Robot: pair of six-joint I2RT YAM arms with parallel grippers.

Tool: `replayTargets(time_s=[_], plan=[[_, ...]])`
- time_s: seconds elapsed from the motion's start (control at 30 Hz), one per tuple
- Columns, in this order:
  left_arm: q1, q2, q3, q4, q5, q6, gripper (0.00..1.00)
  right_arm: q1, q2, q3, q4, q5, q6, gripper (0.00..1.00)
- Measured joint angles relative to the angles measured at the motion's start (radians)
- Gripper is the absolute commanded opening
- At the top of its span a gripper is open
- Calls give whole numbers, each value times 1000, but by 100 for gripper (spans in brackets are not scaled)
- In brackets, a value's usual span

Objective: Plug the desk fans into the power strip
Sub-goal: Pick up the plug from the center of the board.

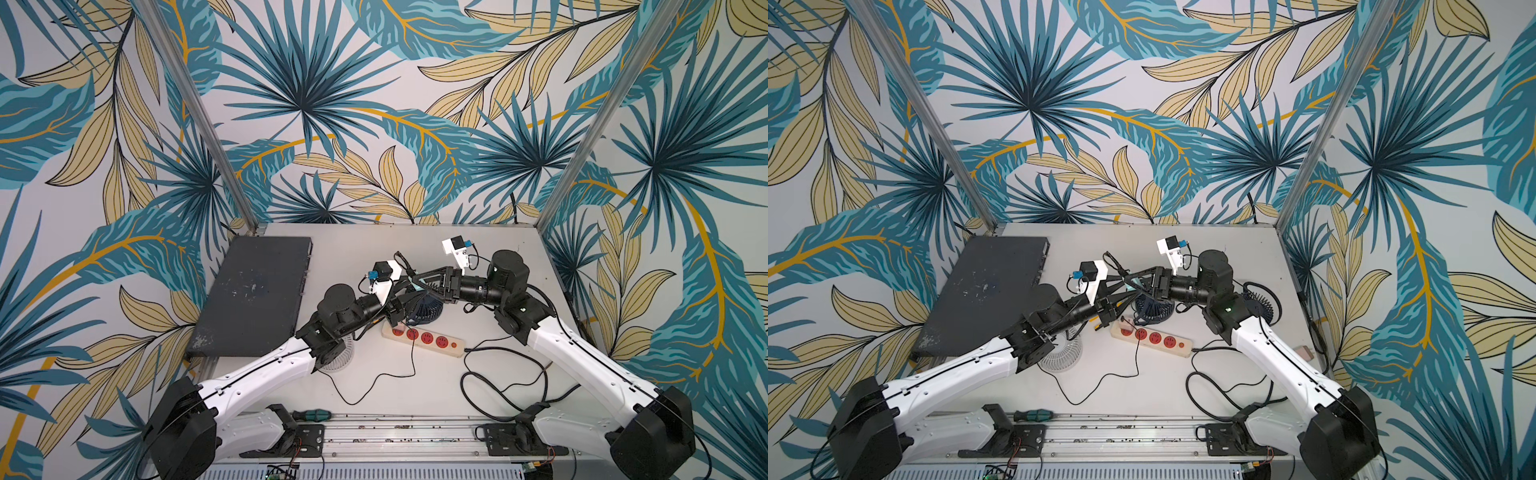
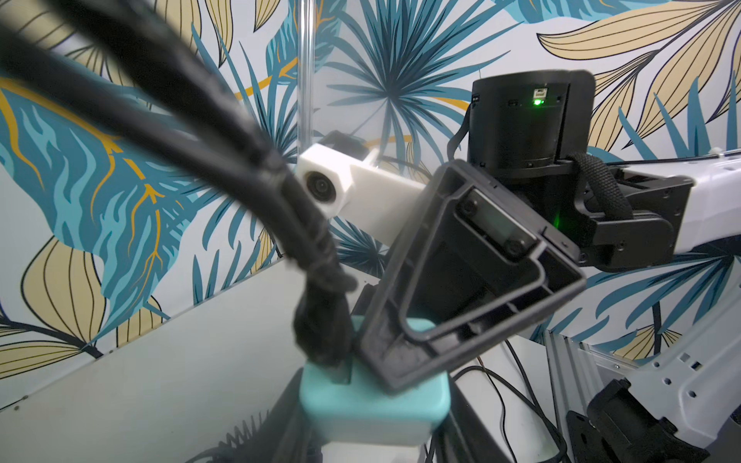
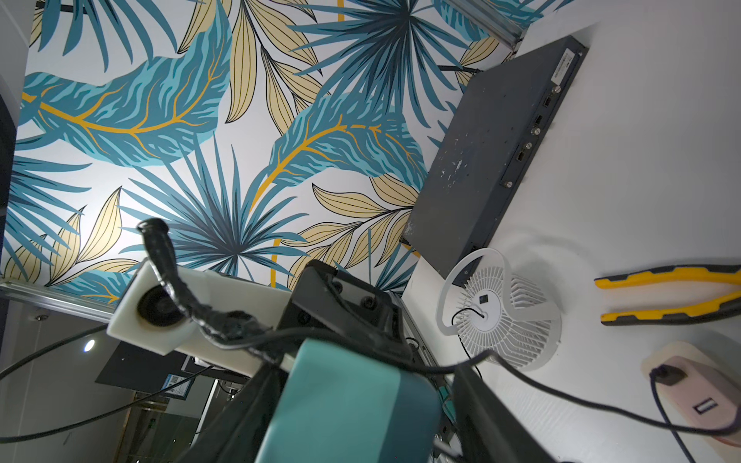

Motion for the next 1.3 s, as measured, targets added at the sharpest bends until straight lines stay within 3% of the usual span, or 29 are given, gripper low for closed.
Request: replayTargets(time_s=[0.17, 0.27, 0.5, 0.67, 1.3], plan=[[-6, -9, 0, -120, -37, 10, 27, -33, -59, -53, -80, 59, -57, 86], [2, -11, 0, -231, -63, 28, 27, -48, -81, -43, -177, 116, -142, 88], [3, -7, 23, -473, -77, 53, 29, -39, -72, 23, -411, 212, -321, 81], [3, 11, 72, -553, -73, 55, 30, 11, -10, 130, -537, 293, -406, 74], [3, 91, 142, -655, -47, 45, 31, 172, 163, 240, -669, 441, -468, 58]])
